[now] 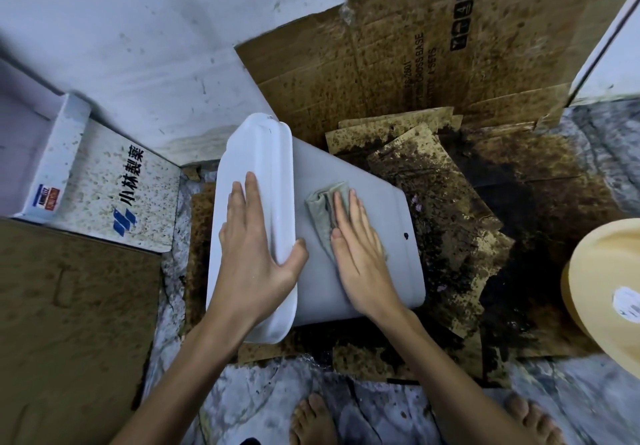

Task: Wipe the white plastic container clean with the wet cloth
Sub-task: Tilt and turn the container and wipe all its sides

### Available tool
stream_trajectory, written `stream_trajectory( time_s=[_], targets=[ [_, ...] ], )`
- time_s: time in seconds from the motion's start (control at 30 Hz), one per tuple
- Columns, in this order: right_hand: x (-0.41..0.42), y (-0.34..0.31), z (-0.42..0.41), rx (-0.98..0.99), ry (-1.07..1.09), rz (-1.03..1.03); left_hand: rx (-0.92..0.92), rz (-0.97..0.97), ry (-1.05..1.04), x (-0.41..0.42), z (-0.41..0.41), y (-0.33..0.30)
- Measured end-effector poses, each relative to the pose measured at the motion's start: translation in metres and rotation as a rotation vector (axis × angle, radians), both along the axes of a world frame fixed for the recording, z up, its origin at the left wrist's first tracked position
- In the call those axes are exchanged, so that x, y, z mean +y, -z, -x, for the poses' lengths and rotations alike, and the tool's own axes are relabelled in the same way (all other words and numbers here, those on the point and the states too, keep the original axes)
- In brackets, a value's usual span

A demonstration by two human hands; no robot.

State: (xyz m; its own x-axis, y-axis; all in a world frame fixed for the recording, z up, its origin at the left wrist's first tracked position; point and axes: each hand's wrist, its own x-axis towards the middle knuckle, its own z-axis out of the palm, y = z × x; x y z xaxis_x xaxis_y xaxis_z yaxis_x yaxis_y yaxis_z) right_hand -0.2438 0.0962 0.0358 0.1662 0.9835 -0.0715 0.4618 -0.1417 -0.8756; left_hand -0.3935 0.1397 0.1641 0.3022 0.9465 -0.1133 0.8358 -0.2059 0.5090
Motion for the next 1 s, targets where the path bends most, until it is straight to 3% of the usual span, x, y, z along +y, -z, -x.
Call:
stream_trajectory(
  time_s=[0.2, 0.33, 0.6, 0.73, 0.87, 1.0],
  targets=[
    [-0.013, 0.047, -0.033, 0.005, 0.175, 0.214, 0.000, 0.003, -0.002, 0.001, 0.001, 0.001],
    [-0.006, 0.044, -0.028, 0.060, 0.225, 0.248, 0.010, -0.006, -0.003, 0.002, 0.001, 0.003],
    [0.026, -0.014, 0.012, 0.083, 0.021, -0.020, 0.022, -0.047, 0.017, 0.004, 0.006, 0.008],
    [0.024, -0.005, 0.008, 0.006, -0.030, -0.096, 0.026, -0.047, 0.032, 0.005, 0.012, 0.010],
    [0.016, 0.028, -0.017, -0.086, 0.038, 0.061, 0.028, -0.044, 0.019, 0.005, 0.014, 0.011],
    [0.013, 0.042, -0.031, -0.049, 0.119, 0.143, 0.026, -0.064, 0.031, 0.004, 0.012, 0.013]
  ],
)
